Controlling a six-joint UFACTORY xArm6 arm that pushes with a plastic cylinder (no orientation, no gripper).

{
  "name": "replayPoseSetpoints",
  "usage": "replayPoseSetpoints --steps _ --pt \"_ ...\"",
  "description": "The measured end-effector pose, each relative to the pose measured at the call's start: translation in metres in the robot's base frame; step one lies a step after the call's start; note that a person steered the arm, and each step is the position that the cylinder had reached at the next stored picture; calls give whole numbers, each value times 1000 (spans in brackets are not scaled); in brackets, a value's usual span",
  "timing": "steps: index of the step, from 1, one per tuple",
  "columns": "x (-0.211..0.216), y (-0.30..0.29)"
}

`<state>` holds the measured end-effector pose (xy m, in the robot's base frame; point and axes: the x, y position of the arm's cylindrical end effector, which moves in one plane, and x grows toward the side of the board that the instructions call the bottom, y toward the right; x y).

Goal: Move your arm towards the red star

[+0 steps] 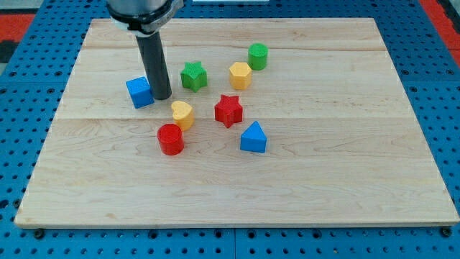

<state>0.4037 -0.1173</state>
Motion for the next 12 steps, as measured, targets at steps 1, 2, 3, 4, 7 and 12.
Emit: replayPoseSetpoints --steps 1,2,3,4,7,12 --pt "3 0" --pt "31 0" --pt "46 0" --pt "64 4" --pt "30 34" --pt "39 30"
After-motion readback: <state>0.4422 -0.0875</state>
